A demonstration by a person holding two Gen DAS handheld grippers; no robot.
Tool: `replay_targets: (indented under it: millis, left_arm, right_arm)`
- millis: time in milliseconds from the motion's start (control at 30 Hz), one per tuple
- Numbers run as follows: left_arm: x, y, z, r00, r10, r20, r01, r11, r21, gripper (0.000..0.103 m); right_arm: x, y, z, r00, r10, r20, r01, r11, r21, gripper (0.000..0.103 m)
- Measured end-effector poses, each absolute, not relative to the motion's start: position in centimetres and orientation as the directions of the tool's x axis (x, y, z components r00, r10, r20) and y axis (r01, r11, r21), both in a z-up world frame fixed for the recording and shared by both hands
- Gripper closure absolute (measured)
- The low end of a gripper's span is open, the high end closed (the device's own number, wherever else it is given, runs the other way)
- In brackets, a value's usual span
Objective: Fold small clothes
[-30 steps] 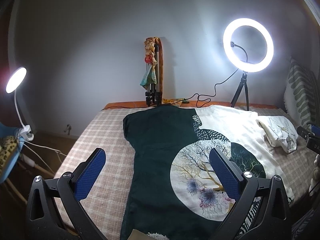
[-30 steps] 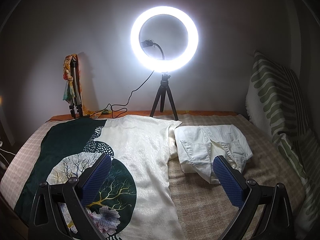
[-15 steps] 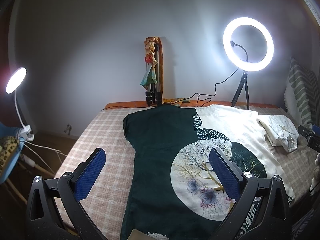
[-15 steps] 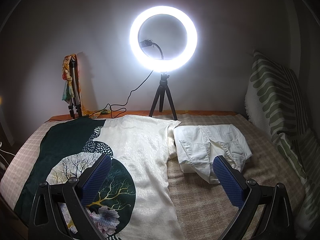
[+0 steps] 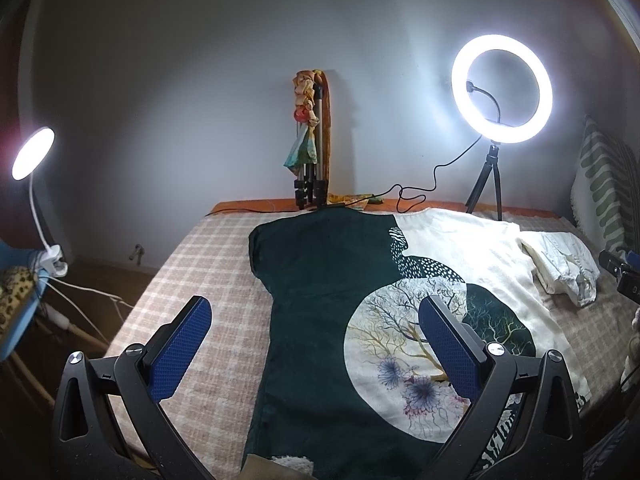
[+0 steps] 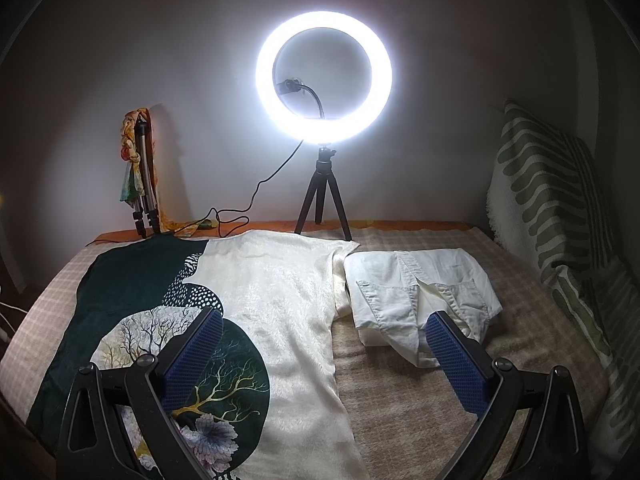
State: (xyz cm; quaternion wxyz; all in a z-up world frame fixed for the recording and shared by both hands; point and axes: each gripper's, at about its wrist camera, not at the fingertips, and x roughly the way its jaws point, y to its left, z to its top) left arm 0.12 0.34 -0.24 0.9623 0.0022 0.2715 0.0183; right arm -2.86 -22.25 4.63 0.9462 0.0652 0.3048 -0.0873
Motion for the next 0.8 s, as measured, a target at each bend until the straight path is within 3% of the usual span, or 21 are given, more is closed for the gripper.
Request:
replay_targets:
  millis: [400, 600, 800]
  left_arm:
    - [0.5, 1.3, -1.6, 0.825, 0.005, -0.565, 0.001, 1.000, 0.010, 0.000]
    - [0.1, 3.3, -2.8, 0.806, -0.019, -0.592, 0.021, 1.000, -0.004, 0.001]
    - [0.0, 7.0, -5.9, 0.732, -0.063, -0.678, -0.006, 0.995, -0.098, 0.015]
  right_arm:
    - [-2.2, -21.7, 4.8, 0.796, -0.127, -0.592, 0.206, 0.976, 0.068, 0.000]
    - [-0.6, -20.6, 5.0, 0.793, -0.025, -0.608, 0.133, 0.982, 0.132, 0.000]
    - [1.9, -17.9, 5.6, 0.780, 0.096, -0.618, 0.036, 0.980, 0.198, 0.003]
